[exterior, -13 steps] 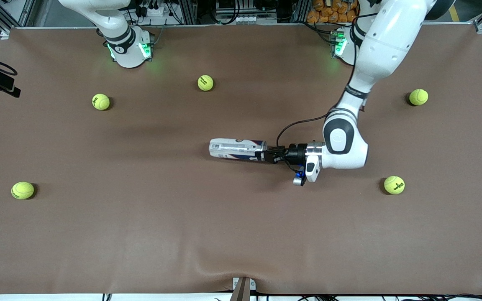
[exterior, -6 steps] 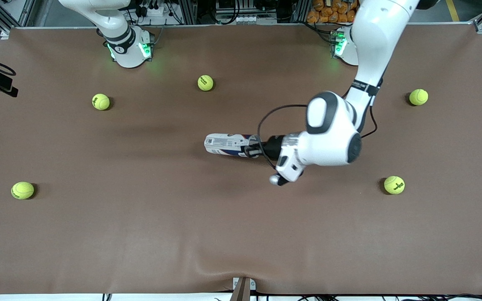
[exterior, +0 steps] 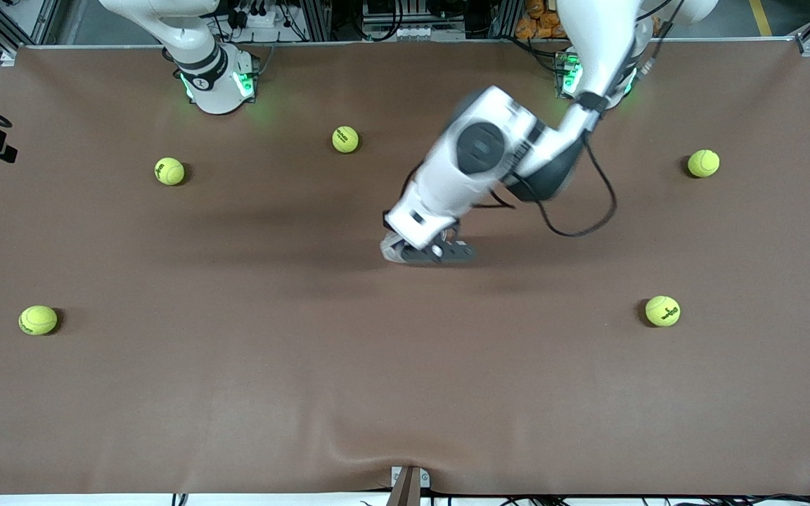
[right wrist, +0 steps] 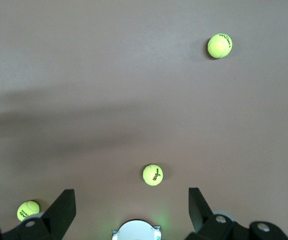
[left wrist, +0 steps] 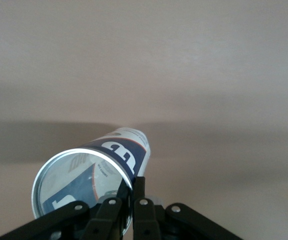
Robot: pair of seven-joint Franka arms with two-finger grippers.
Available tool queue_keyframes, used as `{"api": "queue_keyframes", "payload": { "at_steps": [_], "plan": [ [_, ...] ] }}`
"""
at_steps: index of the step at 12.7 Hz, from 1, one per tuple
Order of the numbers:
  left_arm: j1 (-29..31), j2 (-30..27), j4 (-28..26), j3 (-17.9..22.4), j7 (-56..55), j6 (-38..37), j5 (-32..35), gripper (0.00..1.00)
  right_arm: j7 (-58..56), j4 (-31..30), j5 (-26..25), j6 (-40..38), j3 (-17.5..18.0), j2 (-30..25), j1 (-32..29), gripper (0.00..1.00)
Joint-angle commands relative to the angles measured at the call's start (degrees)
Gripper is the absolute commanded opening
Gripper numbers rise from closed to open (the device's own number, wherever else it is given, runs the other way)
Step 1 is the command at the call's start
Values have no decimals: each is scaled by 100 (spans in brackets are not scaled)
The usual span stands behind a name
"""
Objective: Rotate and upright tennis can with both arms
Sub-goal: 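Rotate the can upright with the left gripper and lower it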
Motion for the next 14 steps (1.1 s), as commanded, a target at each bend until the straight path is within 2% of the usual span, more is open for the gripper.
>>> {"api": "queue_keyframes", "payload": {
  "at_steps": [1,2,3,5,6,11,14],
  "plan": [
    [-493,46,10,98,-305,-130,996,0,55,35,-2,-45,50,-10,7,100],
    [-591,151,1,108,-314,-131,1217,0,55,35,-2,-53,50,-27,7,100],
    [-713,282,1,99,-314,-131,1384,4,55,35,-2,-53,50,-27,7,100],
    [-916,581,10,108,-305,-113,1771,45,55,35,7,-53,50,-10,7,100],
    [-1004,634,10,108,-314,-78,1912,99,55,35,7,-53,50,-10,7,100],
    [-917,162,10,125,-297,-218,1948,100,55,35,7,-53,50,-10,15,100],
    [-628,-383,10,125,-253,-832,1948,100,55,35,7,-53,50,-10,15,100]
  ]
}}
